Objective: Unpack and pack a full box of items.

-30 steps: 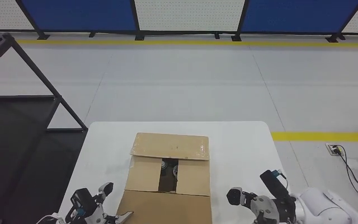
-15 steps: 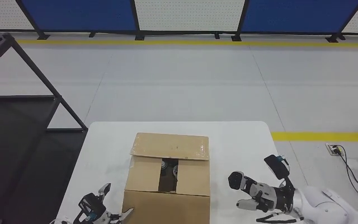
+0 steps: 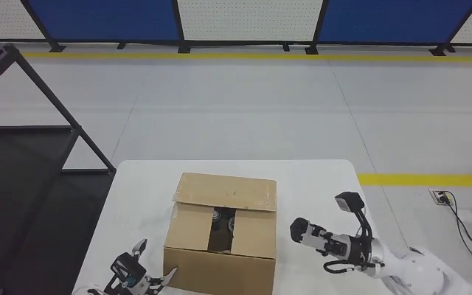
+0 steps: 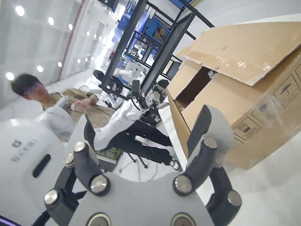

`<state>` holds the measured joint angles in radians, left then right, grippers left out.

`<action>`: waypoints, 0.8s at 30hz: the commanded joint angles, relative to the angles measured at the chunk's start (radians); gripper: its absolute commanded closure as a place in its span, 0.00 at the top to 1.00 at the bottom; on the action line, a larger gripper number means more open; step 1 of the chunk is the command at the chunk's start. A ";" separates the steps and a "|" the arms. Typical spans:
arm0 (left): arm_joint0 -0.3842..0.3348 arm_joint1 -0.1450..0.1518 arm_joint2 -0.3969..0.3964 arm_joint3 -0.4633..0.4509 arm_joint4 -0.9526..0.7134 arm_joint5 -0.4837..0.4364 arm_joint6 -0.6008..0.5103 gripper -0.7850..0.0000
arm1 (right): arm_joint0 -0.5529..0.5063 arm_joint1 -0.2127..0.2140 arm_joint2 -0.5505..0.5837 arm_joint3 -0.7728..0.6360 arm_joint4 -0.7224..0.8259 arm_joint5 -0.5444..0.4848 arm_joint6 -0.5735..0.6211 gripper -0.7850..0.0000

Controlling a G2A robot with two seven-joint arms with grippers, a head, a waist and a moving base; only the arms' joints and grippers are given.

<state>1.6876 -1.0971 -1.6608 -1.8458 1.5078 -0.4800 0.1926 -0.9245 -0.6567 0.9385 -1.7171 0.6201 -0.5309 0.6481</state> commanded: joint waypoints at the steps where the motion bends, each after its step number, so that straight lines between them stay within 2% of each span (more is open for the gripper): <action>1: 0.008 0.001 -0.008 -0.003 -0.004 -0.011 0.010 1.00 | 0.012 -0.004 -0.005 0.008 0.069 0.026 0.029 1.00; 10: 0.053 0.004 -0.036 -0.029 -0.059 -0.045 0.054 1.00 | 0.010 -0.005 -0.006 0.004 0.063 0.036 0.030 1.00; 14: 0.068 0.005 -0.056 -0.050 -0.094 -0.069 0.066 1.00 | 0.038 -0.023 -0.024 0.015 0.159 0.207 0.050 1.00; 17: 0.091 0.006 -0.080 -0.070 -0.128 -0.083 0.095 1.00 | 0.088 -0.050 -0.053 0.056 0.298 0.343 0.068 1.00; 20: 0.119 0.006 -0.113 -0.087 -0.206 -0.113 0.132 1.00 | 0.142 -0.084 -0.091 0.121 0.463 0.448 0.143 1.00; 24: 0.161 0.007 -0.177 -0.112 -0.343 -0.175 0.156 1.00 | 0.142 -0.084 -0.091 0.121 0.463 0.448 0.143 1.00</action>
<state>1.8355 -1.0903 -1.8165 -1.9516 1.2155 -0.6344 0.3437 -0.7813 -0.7413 0.8469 -1.5924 1.0960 -0.0754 0.7933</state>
